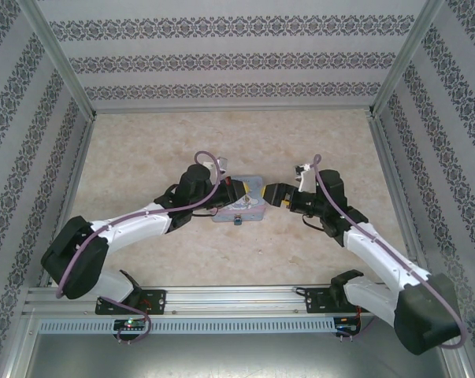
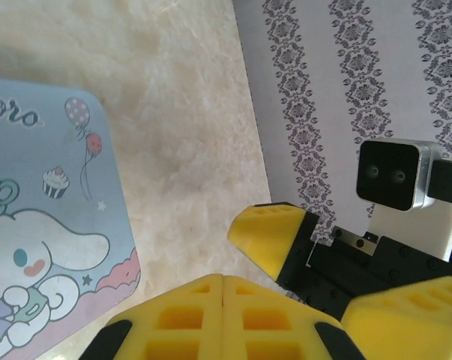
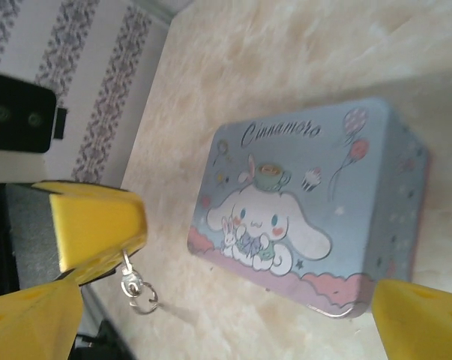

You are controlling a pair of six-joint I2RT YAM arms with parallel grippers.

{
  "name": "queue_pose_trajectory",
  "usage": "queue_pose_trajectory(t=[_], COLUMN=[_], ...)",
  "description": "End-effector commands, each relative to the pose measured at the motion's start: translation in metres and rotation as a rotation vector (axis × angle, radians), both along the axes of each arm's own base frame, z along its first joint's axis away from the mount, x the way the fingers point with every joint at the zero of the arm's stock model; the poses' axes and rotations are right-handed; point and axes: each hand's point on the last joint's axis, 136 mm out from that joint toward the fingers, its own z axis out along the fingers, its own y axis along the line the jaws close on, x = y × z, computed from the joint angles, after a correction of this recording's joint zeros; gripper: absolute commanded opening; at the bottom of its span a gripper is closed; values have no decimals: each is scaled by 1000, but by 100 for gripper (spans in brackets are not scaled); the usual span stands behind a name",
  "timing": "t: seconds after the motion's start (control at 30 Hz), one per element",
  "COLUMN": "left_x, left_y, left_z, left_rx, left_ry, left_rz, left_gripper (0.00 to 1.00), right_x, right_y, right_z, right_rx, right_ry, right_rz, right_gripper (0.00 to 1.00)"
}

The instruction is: Unlock the padlock with the key

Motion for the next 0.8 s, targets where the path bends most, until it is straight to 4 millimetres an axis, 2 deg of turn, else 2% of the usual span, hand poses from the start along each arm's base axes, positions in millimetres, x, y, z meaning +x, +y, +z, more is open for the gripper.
queue_pose_trajectory(t=[0.0, 0.1, 0.27, 0.47, 0.6, 0.77], left_x=[6, 10, 16, 25, 31, 35], left_y=[10, 16, 19, 23, 27, 29], left_z=[23, 27, 32, 39, 44, 57], left_rx=[55, 62, 31, -43, -109, -175], left_ry=[-109, -130, -139, -135, -130, -150], left_rz=[6, 23, 55, 130, 188, 220], left_gripper=[0, 0, 0, 0, 0, 0], right_x=[6, 12, 17, 23, 30, 39], right_y=[-18, -20, -3, 13, 21, 32], right_z=[-4, 3, 15, 37, 50, 60], right_rx=[-30, -19, 54, 125, 199, 290], right_ry=[-8, -23, -32, -103, -135, -143], right_rz=[-100, -120, -64, -62, -80, -82], right_gripper=[98, 98, 97, 78, 60, 49])
